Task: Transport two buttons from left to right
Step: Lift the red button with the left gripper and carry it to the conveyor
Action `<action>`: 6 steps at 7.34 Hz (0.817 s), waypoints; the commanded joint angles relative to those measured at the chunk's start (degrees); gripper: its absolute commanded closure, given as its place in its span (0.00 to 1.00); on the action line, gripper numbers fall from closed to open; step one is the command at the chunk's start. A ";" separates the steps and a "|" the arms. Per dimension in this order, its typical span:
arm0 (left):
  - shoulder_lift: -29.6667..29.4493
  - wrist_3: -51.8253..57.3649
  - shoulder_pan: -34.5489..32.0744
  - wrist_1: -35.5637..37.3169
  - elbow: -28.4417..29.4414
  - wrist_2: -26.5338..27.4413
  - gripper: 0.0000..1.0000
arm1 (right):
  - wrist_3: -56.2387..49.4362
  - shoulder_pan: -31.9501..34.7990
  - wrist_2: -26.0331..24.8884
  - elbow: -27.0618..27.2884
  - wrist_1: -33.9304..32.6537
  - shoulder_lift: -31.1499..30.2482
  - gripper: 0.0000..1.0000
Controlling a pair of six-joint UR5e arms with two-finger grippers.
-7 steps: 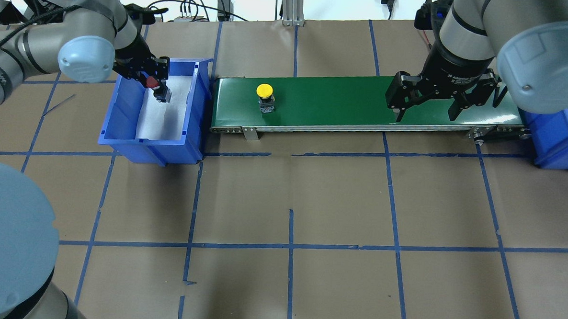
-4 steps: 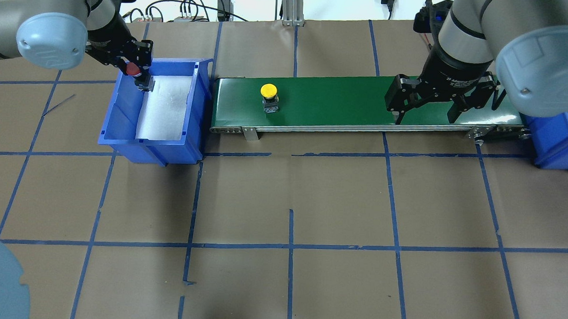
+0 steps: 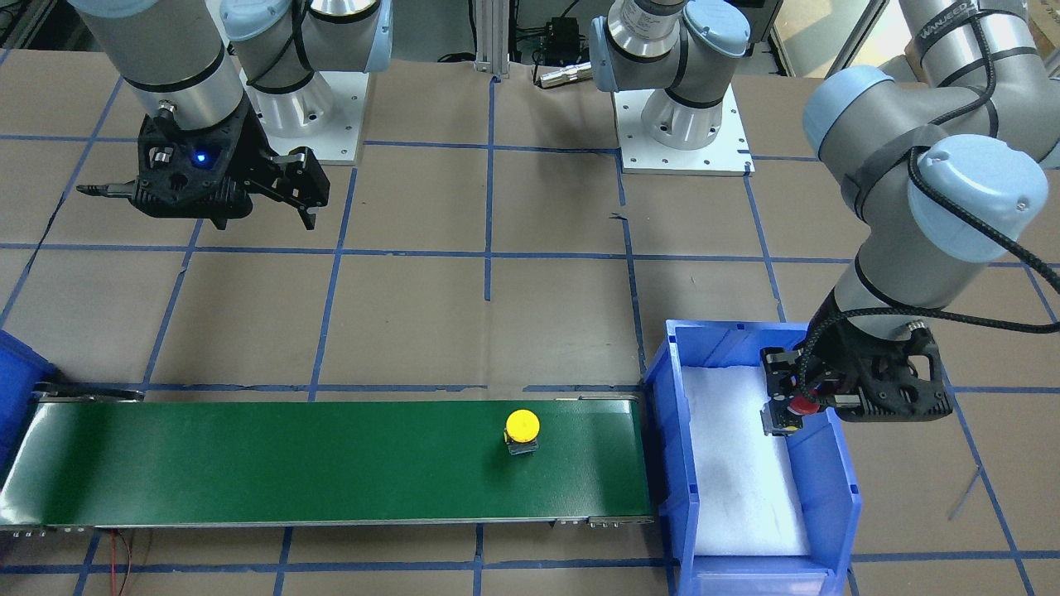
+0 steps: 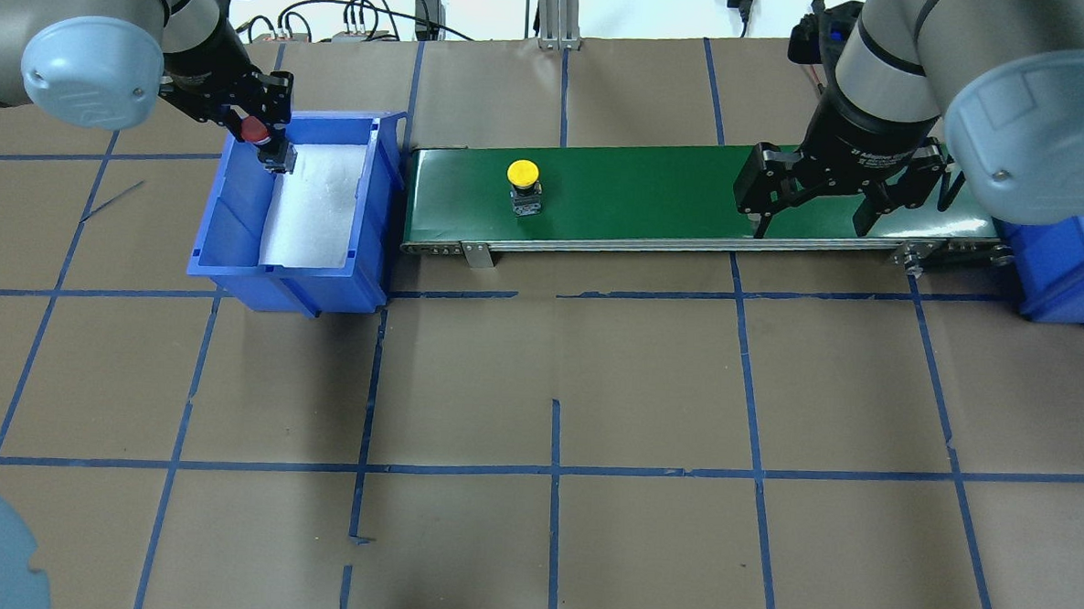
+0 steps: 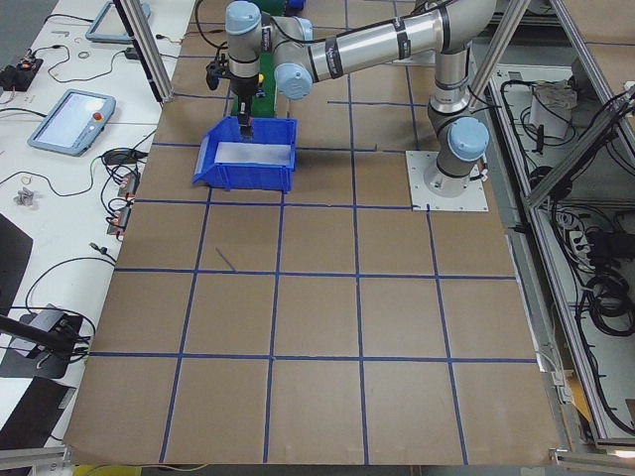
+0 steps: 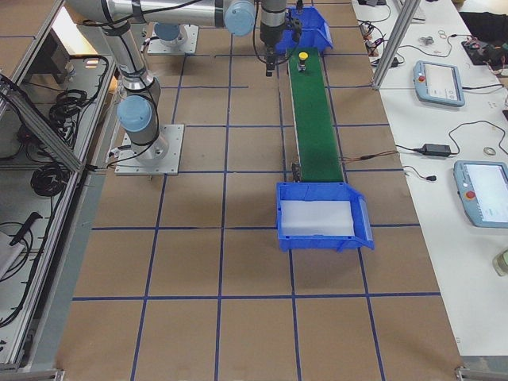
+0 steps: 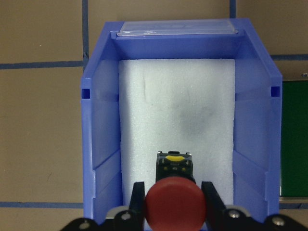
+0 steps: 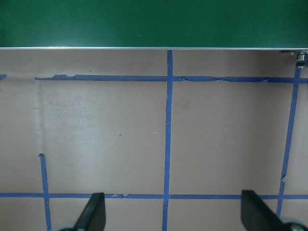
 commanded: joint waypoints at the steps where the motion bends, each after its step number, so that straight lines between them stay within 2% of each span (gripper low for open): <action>1: -0.37 -9.01 -5.92 0.52 0.42 -0.13 0.64 | 0.00 0.03 0.09 0.03 -0.04 0.00 0.00; 4: -1.51 -19.60 -13.94 0.78 0.51 -0.39 0.65 | 0.00 0.03 0.00 -0.06 0.05 -0.09 0.00; 6: -2.40 -19.96 -14.13 0.87 0.51 -0.39 0.65 | 0.00 0.03 0.00 0.03 0.05 -0.09 0.00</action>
